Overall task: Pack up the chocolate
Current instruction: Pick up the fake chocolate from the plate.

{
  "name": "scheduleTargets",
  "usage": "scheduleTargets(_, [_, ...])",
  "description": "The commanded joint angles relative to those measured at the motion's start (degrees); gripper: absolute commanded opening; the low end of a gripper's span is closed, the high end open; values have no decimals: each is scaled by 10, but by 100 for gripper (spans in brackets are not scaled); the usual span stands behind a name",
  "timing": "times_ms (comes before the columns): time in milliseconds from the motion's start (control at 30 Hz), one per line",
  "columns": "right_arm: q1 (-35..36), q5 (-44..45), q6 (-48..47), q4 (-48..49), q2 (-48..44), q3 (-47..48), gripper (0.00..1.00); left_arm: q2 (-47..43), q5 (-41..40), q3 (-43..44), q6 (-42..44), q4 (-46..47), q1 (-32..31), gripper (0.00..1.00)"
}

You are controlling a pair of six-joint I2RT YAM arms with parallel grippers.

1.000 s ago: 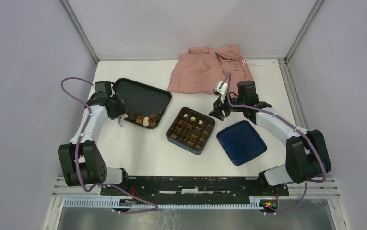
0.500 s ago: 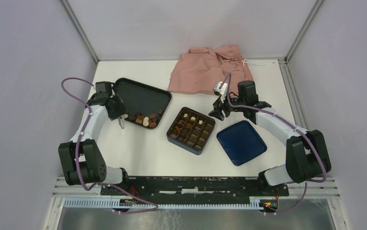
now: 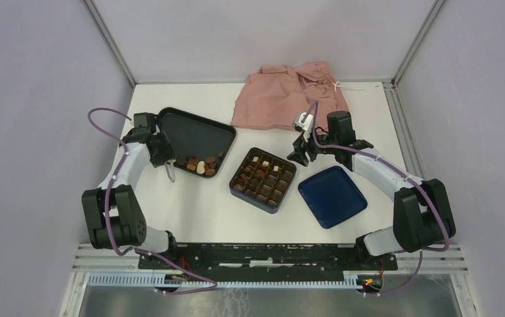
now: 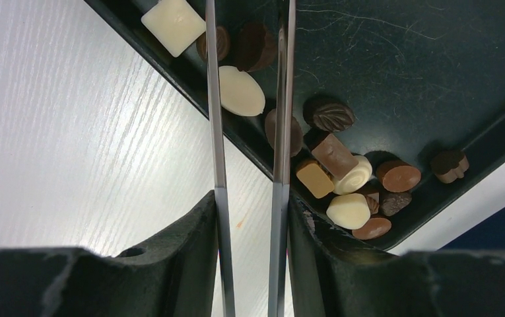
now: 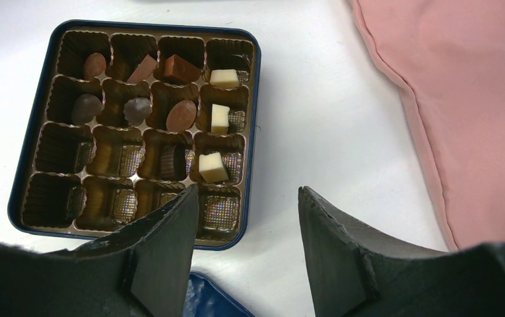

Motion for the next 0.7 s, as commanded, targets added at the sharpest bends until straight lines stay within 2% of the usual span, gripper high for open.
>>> scheduleTargets(0, [-1, -16, -7, 8, -8, 18, 63, -21, -2, 26, 0, 5, 4, 45])
scheduleTargets(233, [-1, -18, -7, 7, -7, 18, 63, -54, -2, 20, 1, -10, 4, 45])
scheduleTargets(667, [-1, -19, -7, 8, -13, 18, 63, -41, -2, 24, 1, -25, 4, 46])
